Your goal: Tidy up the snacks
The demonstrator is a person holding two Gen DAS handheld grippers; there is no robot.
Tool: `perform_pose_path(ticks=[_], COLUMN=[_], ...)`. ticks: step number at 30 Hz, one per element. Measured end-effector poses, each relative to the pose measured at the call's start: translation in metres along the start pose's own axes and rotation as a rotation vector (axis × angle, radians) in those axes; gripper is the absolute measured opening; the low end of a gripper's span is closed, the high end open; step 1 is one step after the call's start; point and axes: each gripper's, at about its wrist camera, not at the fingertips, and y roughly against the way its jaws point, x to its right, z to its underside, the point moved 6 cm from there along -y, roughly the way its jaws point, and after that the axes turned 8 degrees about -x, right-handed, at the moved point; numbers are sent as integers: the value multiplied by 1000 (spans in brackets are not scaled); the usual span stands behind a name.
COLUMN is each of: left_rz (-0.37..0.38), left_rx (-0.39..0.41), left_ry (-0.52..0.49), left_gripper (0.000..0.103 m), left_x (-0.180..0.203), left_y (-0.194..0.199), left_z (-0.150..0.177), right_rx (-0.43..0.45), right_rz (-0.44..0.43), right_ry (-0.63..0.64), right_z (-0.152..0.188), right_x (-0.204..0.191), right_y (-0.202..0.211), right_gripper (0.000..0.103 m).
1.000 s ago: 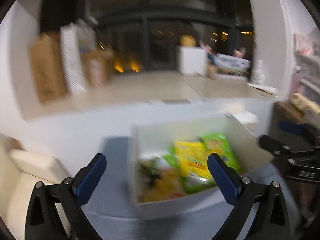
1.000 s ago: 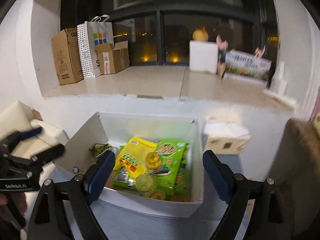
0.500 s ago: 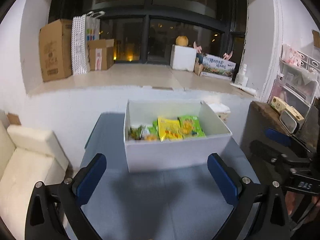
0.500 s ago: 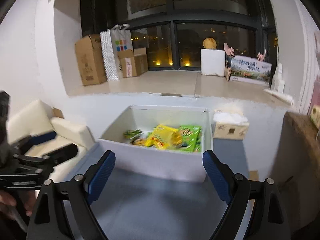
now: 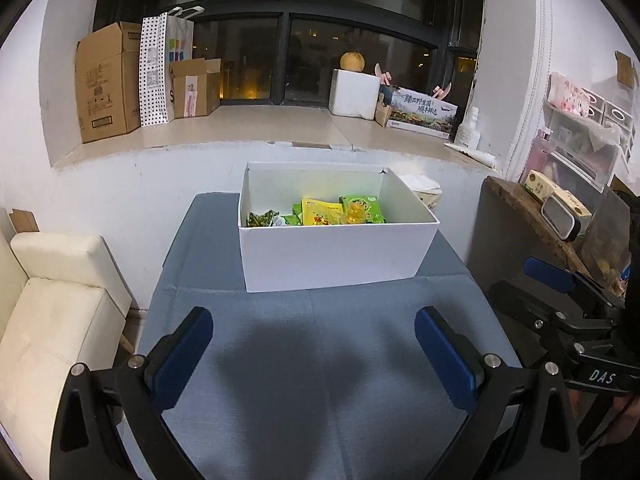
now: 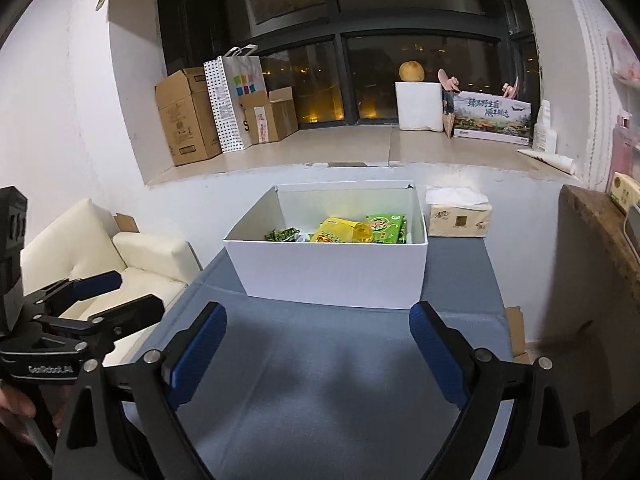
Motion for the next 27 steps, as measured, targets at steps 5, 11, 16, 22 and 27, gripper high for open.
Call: perform_pose_path(ticks=[5, 11, 16, 22, 27], left_rz=[-4, -2, -2, 1, 0], left_rx=[-9, -11, -12, -14, -15], left_ry=[-14, -12, -12, -12, -15], left_gripper=[103, 103, 103, 103, 103], left_x=[3, 2, 0, 1, 2], left_y=[-3, -3, -3, -4, -5], left_z=[0, 0, -1, -1, -2], right_rx=[-2, -2, -4, -4, -4], right_rz=[1, -2, -2, -1, -4], right_ry=[-12, -8, -8, -9, -6], right_z=[0, 0, 0, 0, 0], right_x=[2, 1, 0, -1, -2], right_y=[1, 1, 1, 2, 2], right_gripper=[96, 96, 96, 96, 96])
